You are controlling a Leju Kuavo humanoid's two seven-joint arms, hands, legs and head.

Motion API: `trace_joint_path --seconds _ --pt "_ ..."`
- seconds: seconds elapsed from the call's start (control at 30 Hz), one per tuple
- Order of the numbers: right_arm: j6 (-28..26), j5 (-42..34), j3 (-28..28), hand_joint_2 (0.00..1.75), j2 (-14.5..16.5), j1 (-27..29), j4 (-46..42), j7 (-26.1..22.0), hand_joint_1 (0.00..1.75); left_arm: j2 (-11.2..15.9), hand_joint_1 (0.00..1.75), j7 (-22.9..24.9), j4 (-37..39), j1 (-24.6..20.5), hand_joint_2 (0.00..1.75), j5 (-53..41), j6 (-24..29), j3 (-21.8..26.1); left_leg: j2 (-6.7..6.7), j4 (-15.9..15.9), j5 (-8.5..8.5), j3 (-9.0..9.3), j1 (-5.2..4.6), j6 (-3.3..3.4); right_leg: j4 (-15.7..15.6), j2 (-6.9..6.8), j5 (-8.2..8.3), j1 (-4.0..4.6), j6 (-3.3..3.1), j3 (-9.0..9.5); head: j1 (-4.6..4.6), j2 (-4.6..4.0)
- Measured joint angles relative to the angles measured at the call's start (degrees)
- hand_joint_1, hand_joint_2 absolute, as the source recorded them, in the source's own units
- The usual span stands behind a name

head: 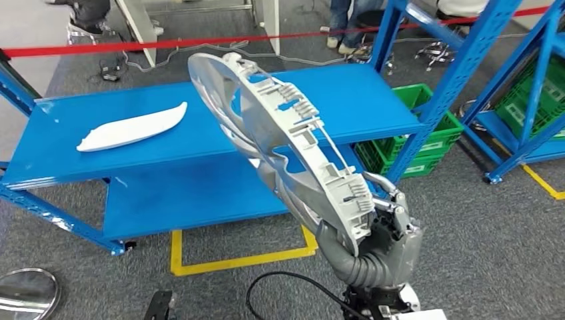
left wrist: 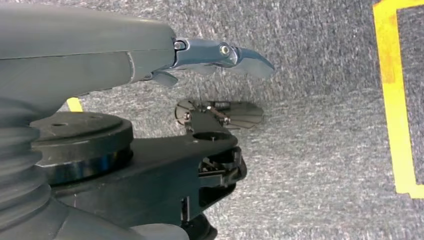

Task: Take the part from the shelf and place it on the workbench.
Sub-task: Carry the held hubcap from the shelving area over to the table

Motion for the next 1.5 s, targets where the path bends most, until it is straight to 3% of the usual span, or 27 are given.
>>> trace_joint_path --seconds 0.07,0.13,0.17,0.2,0.27,0.33,0.4,0.43,0.5,0.53,0.6,0.67,0.7,0.73,0.8,0.87,0.9,0.93,1.0,1.07,1.17,1.2,1.27,1.33,1.4,1.43,1.5 --pt "0.1 -0.1 0.1 1.75 0.0 0.0 0.0 -0.1 1.75 0.0 0.0 0.0 0.0 0.0 1.75 -0.1 0.0 0.0 -0.05 3.0 -3.51 -1.18 0.1 -0.51 -0.2 -0.1 1.27 -0.13 -1.0 -0.86 -0.24 0.0" --pt "0.2 -0.2 0.1 1.75 0.0 -0.1 0.0 -0.3 1.75 0.0 0.0 0.0 0.0 0.0 1.75 -0.1 0.0 0.0 -0.07 10.0 -9.24 -3.36 0.13 -0.79 -0.1 -0.08 2.59 -0.1 -1.38 -2.33 -0.43 0.0" --pt "0.3 -0.3 0.1 1.75 0.0 0.0 0.0 -0.4 1.75 0.0 0.0 0.0 0.0 0.0 1.75 -0.2 0.0 0.0 -0.07 13.5 -11.04 -4.17 0.13 -0.87 -0.1 -0.06 3.26 -0.08 -1.38 -3.22 -0.46 0.0" --pt "0.3 -0.5 0.1 1.75 0.0 0.0 0.0 -0.5 1.75 0.0 0.0 0.0 0.0 0.0 1.75 -0.3 0.0 0.0 -0.07 15.7 -11.54 -4.29 0.13 -0.89 -0.1 -0.05 3.89 -0.05 -1.33 -4.11 -0.46 0.0" --pt "0.3 -0.5 0.1 1.75 0.0 0.0 0.0 -1.0 1.75 0.0 0.0 0.0 0.0 0.0 1.75 -0.5 -0.1 0.0 -0.07 14.3 -9.56 -1.68 0.13 -0.75 0.0 -0.02 5.12 -0.03 -1.09 -5.77 -0.46 0.0" --pt "0.3 -0.2 0.1 1.75 0.0 -0.1 0.0 -1.4 1.75 0.0 0.0 0.0 0.0 -0.2 1.75 -0.5 -0.3 0.0 -0.12 6.7 -7.76 4.27 0.11 -0.5 0.1 0.06 6.22 0.05 -0.71 -7.06 -0.48 0.0" --pt "0.2 0.0 0.1 1.75 0.0 -0.1 0.0 -1.9 1.75 -0.1 0.0 0.0 0.0 -0.4 1.75 -0.5 -0.4 0.0 -0.25 0.4 -8.17 8.65 -0.03 -0.02 0.3 0.05 7.15 0.19 -0.18 -7.79 -0.42 0.0" --pt "0.2 -0.1 0.1 1.75 0.0 -0.1 0.0 -2.2 1.75 -0.2 0.0 0.0 0.0 -0.4 1.75 -0.6 -0.4 0.0 -0.3 -0.9 -8.48 9.31 -0.19 0.31 0.3 0.03 7.58 0.19 0.14 -7.97 -0.38 0.0" --pt "0.2 -0.5 0.0 1.75 0.0 -0.2 0.0 -3.0 1.75 -0.4 0.0 0.0 0.0 -0.4 1.75 -0.6 -0.5 0.0 -0.16 -1.2 -7.93 8.82 -0.33 1.19 0.4 0.02 7.96 -0.06 0.78 -8.28 -0.38 0.0" --pt "0.2 -0.7 0.0 1.75 0.0 -0.2 0.0 -3.3 1.75 -0.5 0.0 -0.1 0.0 -0.4 1.75 -0.5 -0.6 0.0 -0.06 -1.2 -7.46 8.44 -0.33 1.69 1.0 0.01 7.06 -0.18 1.06 -8.73 -0.33 0.0" --pt "0.3 -1.4 -0.1 1.75 0.1 -0.2 0.0 -3.4 1.75 -0.7 0.0 -0.2 0.0 -0.5 1.75 -0.4 -0.7 0.1 0.09 -1.3 -6.35 7.34 -0.25 2.42 5.7 -0.04 2.44 -0.29 1.53 -10.49 -0.28 0.0" --pt "0.5 -2.1 -0.1 1.75 0.1 -0.2 0.0 -3.3 1.75 -0.8 0.0 -0.3 0.0 -0.6 1.75 -0.2 -0.7 0.2 0.1 -1.2 -5.17 5.9 -0.27 2.63 13.5 -0.06 -2.4 -0.29 1.86 -12.48 -0.22 0.0" --pt "0.7 -2.4 -0.2 1.75 0.1 -0.2 0.0 -3.1 1.75 -0.9 0.0 -0.3 0.0 -0.6 1.75 -0.1 -0.7 0.3 0.11 -1.2 -4.58 5.15 -0.27 2.6 16.2 -0.06 -3.22 -0.29 1.93 -12.75 -0.22 0.0" --pt "0.8 -2.5 -0.2 1.75 0.1 -0.2 0.0 -2.9 1.75 -0.9 0.0 -0.4 0.0 -0.6 1.75 0.0 -0.7 0.4 0.11 -1.2 -4.0 4.41 -0.27 2.53 17.1 -0.07 -2.86 -0.29 1.96 -12.15 -0.22 0.0" --pt "1.1 -2.7 -0.2 1.75 0.1 -0.2 0.0 -2.5 1.75 -1.0 0.0 -0.4 0.0 -0.6 1.75 0.0 -0.8 0.6 0.11 -1.1 -2.93 3.07 -0.25 2.26 12.5 -0.15 -0.17 -0.34 1.9 -7.72 -0.22 0.0" --pt "1.5 -2.7 -0.3 1.75 0.1 -0.3 0.0 -2.2 1.75 -1.0 0.0 -0.4 0.0 -0.6 1.75 0.0 -0.9 0.7 0.08 -1.0 -1.99 2.1 -0.36 1.77 3.9 -0.25 0.53 -0.31 1.68 -1.51 -0.25 0.0" --pt "1.8 -2.8 -0.3 1.75 0.1 -0.3 0.0 -2.0 1.75 -1.1 0.0 -0.4 0.0 -0.6 1.75 0.1 -0.9 0.8 0.07 -0.9 -1.56 1.89 -0.42 1.47 0.9 -0.24 0.27 -0.25 1.47 0.37 -0.26 0.0" --pt "2.2 -2.8 -0.3 1.75 0.1 -0.3 0.1 -1.9 1.75 -1.1 0.0 -0.4 0.0 -0.6 1.75 0.1 -0.8 0.9 0.07 -0.9 -1.15 1.75 -0.47 1.16 -0.6 -0.17 -0.16 -0.14 1.18 1.16 -0.22 0.0" --pt "2.6 -2.9 -0.3 1.75 0.2 -0.2 0.1 -1.7 1.75 -1.1 0.0 -0.5 0.0 -0.6 1.75 0.2 -0.6 1.0 0.07 -0.8 -0.58 1.54 -0.37 0.55 -0.7 -0.08 0.37 -0.09 0.34 0.45 -0.15 0.0" --pt "2.7 -2.7 -0.3 1.75 0.2 -0.2 0.2 -1.8 1.75 -1.1 0.0 -0.5 0.0 -0.6 1.75 0.2 -0.4 1.1 0.02 1.2 -3.0 0.45 -0.27 -0.02 -0.7 -0.15 1.39 -0.19 -0.63 -0.47 -0.27 0.0" --pt "2.5 -2.1 -0.4 1.75 0.4 -0.2 0.2 -2.1 1.75 -1.0 0.0 -0.5 0.0 -0.6 1.75 0.5 -0.3 1.4 -0.02 11.6 -10.84 -3.0 -0.23 -0.54 -0.7 -0.17 3.36 -0.21 -1.3 -2.67 -0.5 0.0" --pt "2.3 -1.9 -0.4 1.75 0.4 -0.3 0.2 -2.2 1.75 -1.0 0.0 -0.5 0.0 -0.6 1.75 0.6 -0.3 1.6 -0.02 14.7 -12.05 -3.65 -0.23 -0.59 -0.6 -0.16 3.97 -0.19 -1.29 -3.51 -0.51 0.0" --pt "2.1 -1.8 -0.5 1.75 0.6 -0.5 0.4 -2.3 1.75 -1.0 0.0 -0.5 0.0 -0.6 1.75 0.7 -0.4 1.8 -0.02 15.7 -10.89 -2.31 -0.23 -0.51 -0.6 -0.12 5.2 -0.15 -1.16 -5.12 -0.51 0.0" --pt "1.9 -1.6 -0.5 1.75 0.9 -0.9 0.5 -2.3 1.75 -1.0 0.0 -0.5 0.0 -0.7 1.75 0.7 -0.4 2.1 -0.07 9.3 -8.24 2.76 -0.22 -0.27 -0.6 0.01 6.35 -0.14 -0.88 -6.45 -0.52 0.0" --pt "1.6 -1.3 -0.5 1.75 1.2 -1.3 0.5 -2.5 1.75 -1.0 0.0 -0.5 0.0 -0.9 1.75 0.7 -0.5 2.2 -0.19 1.5 -7.88 8.12 -0.28 0.16 -0.3 0.1 7.35 0.03 -0.4 -7.48 -0.46 0.0" --pt "1.4 -1.1 -0.5 1.75 1.3 -1.5 0.5 -2.6 1.75 -1.0 0.0 -0.4 0.0 -0.9 1.75 0.7 -0.5 2.3 -0.25 -0.7 -8.18 9.46 -0.39 0.46 -0.2 0.1 7.85 0.08 -0.12 -7.81 -0.47 0.0" --pt "1.0 -0.8 -0.5 1.75 1.4 -1.7 0.6 -2.8 1.75 -1.1 0.0 -0.4 0.0 -0.9 1.75 0.6 -0.5 2.4 -0.2 -1.6 -7.94 9.42 -0.56 1.29 -0.2 0.07 8.73 -0.04 0.52 -8.26 -0.44 0.0"
